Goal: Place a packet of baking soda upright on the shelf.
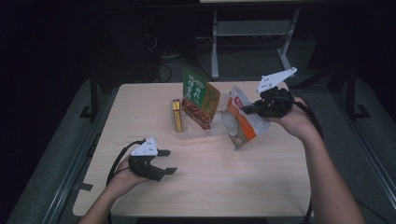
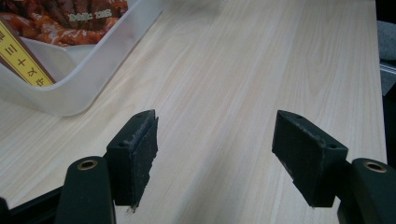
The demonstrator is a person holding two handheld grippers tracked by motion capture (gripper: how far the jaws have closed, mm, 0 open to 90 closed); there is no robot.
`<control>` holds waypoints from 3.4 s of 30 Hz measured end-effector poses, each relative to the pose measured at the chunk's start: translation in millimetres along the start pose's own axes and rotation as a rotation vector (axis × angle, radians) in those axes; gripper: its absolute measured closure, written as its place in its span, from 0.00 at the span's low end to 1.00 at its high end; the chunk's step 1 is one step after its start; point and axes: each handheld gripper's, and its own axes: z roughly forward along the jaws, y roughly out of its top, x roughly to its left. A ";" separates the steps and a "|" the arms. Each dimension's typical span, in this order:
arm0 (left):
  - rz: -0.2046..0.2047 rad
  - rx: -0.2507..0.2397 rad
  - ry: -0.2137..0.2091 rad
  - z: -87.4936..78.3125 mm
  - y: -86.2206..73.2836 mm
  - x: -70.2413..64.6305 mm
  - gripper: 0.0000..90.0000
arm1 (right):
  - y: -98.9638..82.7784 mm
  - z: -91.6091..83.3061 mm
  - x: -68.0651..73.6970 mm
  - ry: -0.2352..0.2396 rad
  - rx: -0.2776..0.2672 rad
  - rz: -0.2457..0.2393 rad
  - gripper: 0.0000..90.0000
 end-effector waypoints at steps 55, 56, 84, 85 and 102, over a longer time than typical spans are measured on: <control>0.007 0.029 -0.050 9.3 -0.8 -3.2 0.33 | 63.8 67.9 -61.2 -0.106 0.134 -0.010 1.00; 0.009 0.030 -0.051 9.5 -1.0 -3.3 0.33 | 62.5 69.5 -62.0 -0.103 0.135 -0.003 1.00; 0.017 0.056 -0.066 13.2 -1.9 -4.0 0.32 | 43.5 103.8 -70.2 -0.074 0.128 0.083 0.93; 0.016 0.057 -0.067 13.5 -1.9 -4.2 0.32 | 43.5 103.8 -70.2 -0.074 0.128 0.083 0.93; 0.017 0.064 -0.070 15.8 -1.8 -5.5 0.32 | 37.9 96.1 -65.1 -0.096 0.111 0.140 0.46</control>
